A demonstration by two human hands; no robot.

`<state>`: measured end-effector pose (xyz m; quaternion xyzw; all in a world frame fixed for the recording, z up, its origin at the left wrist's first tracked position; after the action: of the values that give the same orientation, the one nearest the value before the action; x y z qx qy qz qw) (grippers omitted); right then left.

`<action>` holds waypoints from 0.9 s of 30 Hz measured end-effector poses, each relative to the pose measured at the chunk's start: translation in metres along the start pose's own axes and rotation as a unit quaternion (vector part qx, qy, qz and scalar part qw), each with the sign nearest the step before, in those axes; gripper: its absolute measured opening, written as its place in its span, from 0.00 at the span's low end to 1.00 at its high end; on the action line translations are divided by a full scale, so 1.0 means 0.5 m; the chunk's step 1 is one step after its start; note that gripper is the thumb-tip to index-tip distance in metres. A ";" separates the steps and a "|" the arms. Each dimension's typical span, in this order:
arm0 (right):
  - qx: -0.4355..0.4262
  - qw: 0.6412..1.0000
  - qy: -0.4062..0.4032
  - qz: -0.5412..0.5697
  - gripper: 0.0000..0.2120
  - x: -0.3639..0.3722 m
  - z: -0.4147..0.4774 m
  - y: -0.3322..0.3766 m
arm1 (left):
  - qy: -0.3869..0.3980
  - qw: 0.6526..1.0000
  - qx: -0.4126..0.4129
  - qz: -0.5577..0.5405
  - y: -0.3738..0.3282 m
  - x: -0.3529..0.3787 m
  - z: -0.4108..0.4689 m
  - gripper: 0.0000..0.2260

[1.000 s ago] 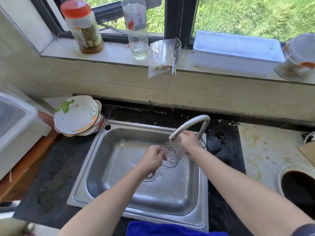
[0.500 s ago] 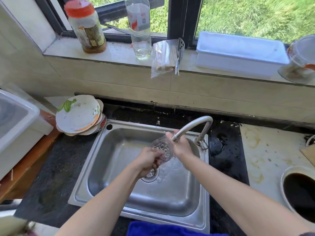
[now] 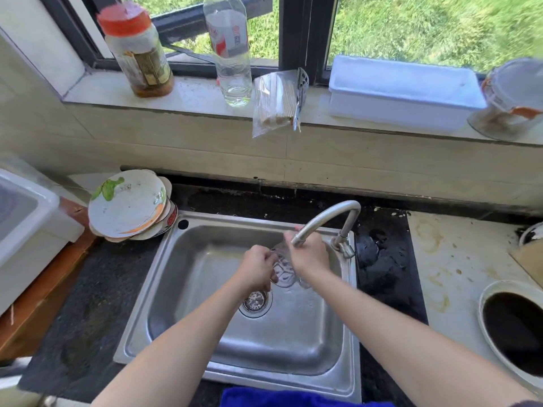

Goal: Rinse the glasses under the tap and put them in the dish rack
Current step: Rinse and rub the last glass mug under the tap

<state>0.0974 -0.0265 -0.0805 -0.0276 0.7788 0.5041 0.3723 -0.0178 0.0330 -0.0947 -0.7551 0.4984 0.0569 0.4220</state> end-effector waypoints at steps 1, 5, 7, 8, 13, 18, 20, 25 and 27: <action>-0.027 1.000 0.005 -0.012 0.17 0.008 -0.020 0.003 | 0.015 0.998 -0.026 -0.051 0.010 0.008 0.001 0.10; 0.017 0.998 0.050 0.043 0.12 -0.001 0.001 -0.023 | 0.054 0.987 -0.052 -0.140 0.033 0.018 -0.005 0.09; 0.102 0.990 0.052 0.085 0.16 -0.020 0.019 -0.034 | 0.068 0.981 -0.053 -0.173 0.032 0.015 -0.011 0.07; 0.106 0.991 0.054 0.062 0.17 -0.021 0.018 -0.031 | 0.067 0.981 -0.055 -0.176 0.031 0.014 -0.010 0.06; -0.030 0.998 0.053 -0.013 0.22 0.010 -0.025 -0.011 | 0.045 0.965 -0.095 -0.241 0.044 0.015 -0.001 0.06; 0.107 0.989 0.037 0.100 0.14 -0.019 0.003 -0.013 | 0.003 0.951 -0.088 -0.295 0.047 0.023 0.000 0.06; 0.087 0.981 0.028 0.170 0.13 -0.004 -0.005 -0.005 | -0.017 0.944 -0.086 -0.317 0.051 0.027 0.006 0.06; 0.053 0.983 0.003 0.176 0.14 -0.006 -0.010 -0.024 | -0.069 0.991 0.022 -0.110 0.059 -0.007 0.017 0.08; 0.022 0.990 0.005 0.141 0.14 -0.013 -0.023 -0.025 | -0.095 0.993 0.025 -0.068 0.044 -0.018 0.018 0.10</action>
<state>0.1012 -0.0439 -0.0835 0.0886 0.7875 0.5343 0.2941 -0.0367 0.0423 -0.1087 -0.7678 0.4049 0.0869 0.4889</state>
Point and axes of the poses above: each hand's wrist, its own z-axis towards the middle knuckle, its own x-axis out of the palm, y = z × x, the point moved 1 cm from there along z, towards the middle knuckle, and after that the axes turned 13 degrees about -x, right-handed, at the moved point
